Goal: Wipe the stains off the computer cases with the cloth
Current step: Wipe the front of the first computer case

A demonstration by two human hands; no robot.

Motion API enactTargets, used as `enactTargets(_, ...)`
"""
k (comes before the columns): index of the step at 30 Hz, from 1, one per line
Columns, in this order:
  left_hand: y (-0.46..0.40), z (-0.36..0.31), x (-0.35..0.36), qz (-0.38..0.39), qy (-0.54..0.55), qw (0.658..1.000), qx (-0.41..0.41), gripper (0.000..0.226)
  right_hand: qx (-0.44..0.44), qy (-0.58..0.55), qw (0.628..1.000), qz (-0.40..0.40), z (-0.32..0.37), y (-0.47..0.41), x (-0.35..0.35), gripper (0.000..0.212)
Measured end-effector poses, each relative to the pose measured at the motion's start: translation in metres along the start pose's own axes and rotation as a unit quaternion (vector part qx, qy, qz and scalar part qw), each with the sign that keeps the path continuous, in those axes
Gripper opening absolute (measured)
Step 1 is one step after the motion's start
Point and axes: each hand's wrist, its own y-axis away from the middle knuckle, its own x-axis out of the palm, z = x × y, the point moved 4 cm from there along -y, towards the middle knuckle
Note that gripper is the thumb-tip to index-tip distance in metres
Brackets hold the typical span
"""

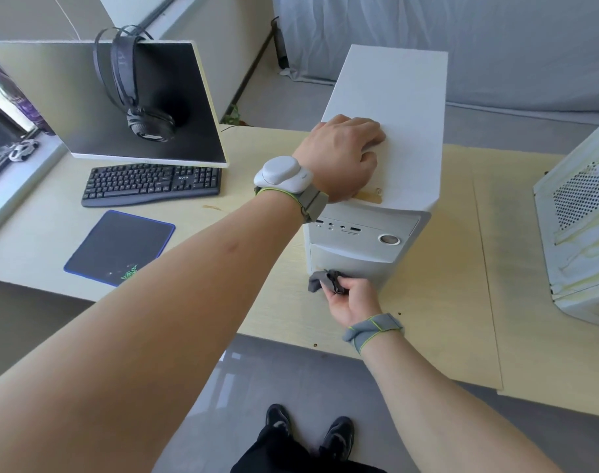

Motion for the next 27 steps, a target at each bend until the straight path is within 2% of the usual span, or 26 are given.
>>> enactTargets(6,0.002,-0.001,0.0,-0.002,-0.014,1.0,-0.002,0.037,-0.015,-0.033,0.997,0.067,0.028,0.057,0.03,0.035)
enactTargets(12,0.001,-0.003,0.0,-0.004,-0.015,1.0,-0.005,0.038,-0.003,0.099,0.995,0.005,0.015,0.057,0.006,0.032)
enactTargets(17,0.0,0.001,0.001,-0.007,-0.011,1.0,-0.01,0.037,0.023,0.131,0.99,-0.05,-0.006,0.032,-0.016,0.029)
enactTargets(21,-0.001,0.003,0.001,-0.006,0.001,1.0,-0.011,0.038,0.018,0.116,0.989,-0.095,-0.022,0.006,-0.027,0.025)
enactTargets(27,-0.001,0.005,0.002,-0.007,0.01,1.0,-0.014,0.039,0.02,0.058,0.995,-0.076,-0.036,-0.019,-0.016,0.019)
